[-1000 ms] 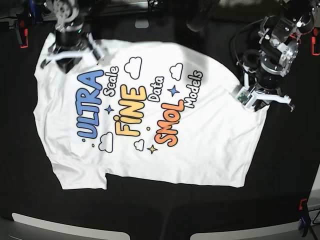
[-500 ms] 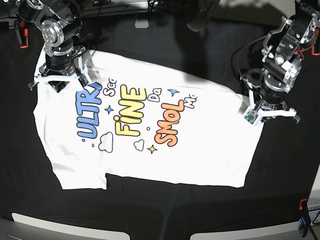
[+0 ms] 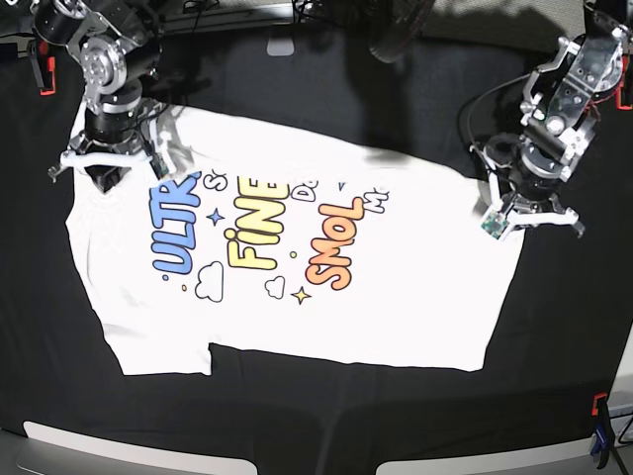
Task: Layout the t-shirt on the table in an organized manner, then fold the t-shirt properly
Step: 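Hold both shoulder edges and lift the shirt with both grippers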
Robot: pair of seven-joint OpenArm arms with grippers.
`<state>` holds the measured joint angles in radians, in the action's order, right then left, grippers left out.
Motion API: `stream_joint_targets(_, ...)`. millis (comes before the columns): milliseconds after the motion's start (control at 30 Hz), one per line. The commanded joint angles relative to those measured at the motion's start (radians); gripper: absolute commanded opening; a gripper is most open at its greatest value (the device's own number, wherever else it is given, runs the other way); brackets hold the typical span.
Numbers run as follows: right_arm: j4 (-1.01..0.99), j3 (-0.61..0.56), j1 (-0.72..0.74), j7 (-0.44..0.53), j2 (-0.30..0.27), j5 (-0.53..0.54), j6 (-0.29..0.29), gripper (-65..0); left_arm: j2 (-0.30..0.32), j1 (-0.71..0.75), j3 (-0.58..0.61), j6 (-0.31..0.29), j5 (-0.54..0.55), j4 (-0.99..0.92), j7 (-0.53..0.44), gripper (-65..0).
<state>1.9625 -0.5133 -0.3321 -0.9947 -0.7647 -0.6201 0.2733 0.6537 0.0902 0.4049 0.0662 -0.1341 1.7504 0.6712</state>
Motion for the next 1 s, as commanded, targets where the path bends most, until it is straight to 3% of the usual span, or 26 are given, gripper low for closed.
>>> stream_joint_targets(0,0.014,0.01,0.026,0.039,-0.016,-0.008,0.018,-65.0,0.01,-0.013,-0.008,0.001,-0.01,0.0,-0.023,-65.0)
stream_joint_targets(233,0.01,0.01,0.124,0.105,-0.01,0.158,-0.044,-65.0,-0.014,-0.013,-0.008,0.001,-0.011,-0.039,-0.027,-65.0)
stream_joint_targets(333,0.009,0.01,0.154,0.105,-0.01,0.157,-0.044,-65.0,-0.037,-0.017,-0.008,0.001,-0.014,-0.039,-0.043,-65.0)
stream_joint_targets(467,0.003,0.01,0.19,0.109,-0.01,0.156,-0.045,-65.0,-0.062,-0.05,-0.008,0.004,-0.014,-0.042,0.013,-65.0)
stream_joint_targets(800,-0.105,0.01,0.199,0.041,-0.008,0.105,-0.047,-65.0,-0.066,-0.076,-0.008,0.012,-0.022,-0.043,0.082,-65.0)
stream_joint_targets(967,-0.119,0.01,0.199,0.003,-0.008,0.073,-0.013,-65.0,-0.066,-0.077,-0.008,0.012,-0.022,-0.043,0.089,-65.0)
